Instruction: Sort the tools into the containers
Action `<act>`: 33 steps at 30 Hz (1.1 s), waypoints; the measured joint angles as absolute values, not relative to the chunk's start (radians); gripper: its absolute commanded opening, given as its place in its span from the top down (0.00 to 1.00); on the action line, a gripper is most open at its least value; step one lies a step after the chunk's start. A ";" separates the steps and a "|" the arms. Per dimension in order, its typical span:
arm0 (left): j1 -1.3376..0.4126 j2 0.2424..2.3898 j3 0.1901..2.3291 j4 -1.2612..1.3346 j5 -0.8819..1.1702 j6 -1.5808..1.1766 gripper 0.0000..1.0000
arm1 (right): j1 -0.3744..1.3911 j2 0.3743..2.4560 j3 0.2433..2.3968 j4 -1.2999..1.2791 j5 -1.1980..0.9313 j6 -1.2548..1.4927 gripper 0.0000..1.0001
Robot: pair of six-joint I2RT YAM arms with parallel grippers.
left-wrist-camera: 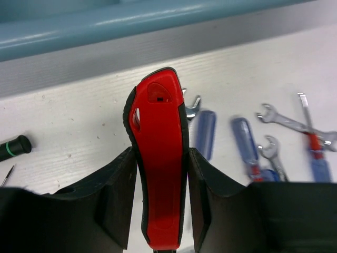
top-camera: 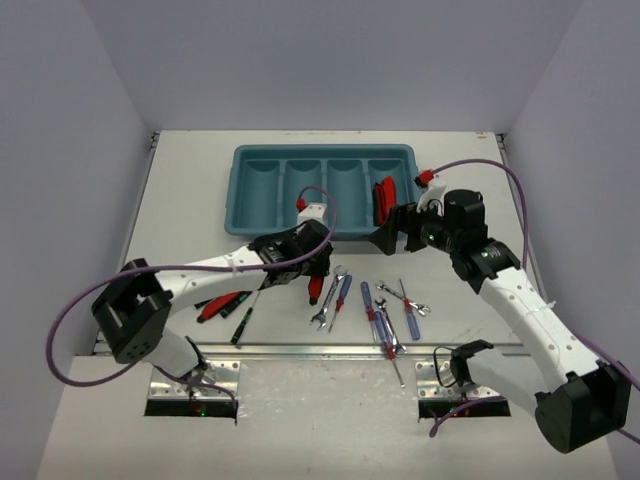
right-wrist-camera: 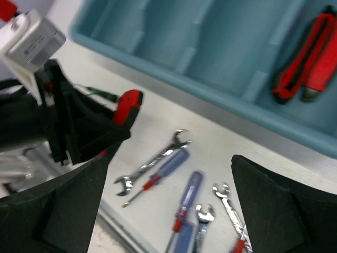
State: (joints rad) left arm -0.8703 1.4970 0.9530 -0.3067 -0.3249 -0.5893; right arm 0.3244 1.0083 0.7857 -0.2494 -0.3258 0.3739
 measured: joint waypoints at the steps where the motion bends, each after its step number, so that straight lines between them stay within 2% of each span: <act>1: -0.871 1.457 0.946 -0.304 -0.320 -0.596 1.00 | 0.324 0.973 0.753 -0.221 -0.373 0.394 0.06; 7: -0.872 1.277 0.929 -0.250 -0.345 -0.667 1.00 | 0.370 0.886 0.617 -0.024 -0.565 0.541 0.13; 14: -0.872 1.205 0.919 -0.137 -0.357 -0.790 1.00 | 0.565 0.978 0.594 0.117 -0.521 0.592 0.27; 16: -0.872 1.206 0.919 -0.116 -0.353 -0.814 1.00 | 0.586 1.024 0.595 0.152 -0.504 0.604 0.37; 19: -0.872 1.206 0.919 -0.103 -0.346 -0.840 1.00 | 0.598 1.078 0.595 0.191 -0.475 0.625 0.60; 22: -0.872 1.206 0.919 -0.089 -0.339 -0.856 1.00 | 0.600 1.107 0.597 0.231 -0.467 0.645 0.89; 24: -0.872 1.206 0.919 -0.081 -0.338 -0.861 0.99 | 0.603 1.122 0.599 0.257 -0.463 0.656 0.97; 26: -0.870 1.207 0.919 -0.079 -0.343 -0.862 0.90 | 0.606 1.132 0.605 0.265 -0.451 0.661 1.00; 27: -0.869 1.207 0.919 -0.077 -0.348 -0.862 0.82 | 0.606 1.136 0.608 0.269 -0.448 0.662 1.00; 28: -0.869 1.207 0.919 -0.076 -0.351 -0.862 0.59 | 0.607 1.138 0.610 0.268 -0.446 0.663 1.00; 30: -0.869 1.208 0.919 -0.072 -0.358 -0.860 0.00 | 0.610 1.143 0.618 0.265 -0.436 0.663 1.00; 33: -0.872 1.209 0.932 -0.086 -0.367 -0.849 0.00 | 0.611 1.150 0.636 0.240 -0.387 0.660 1.00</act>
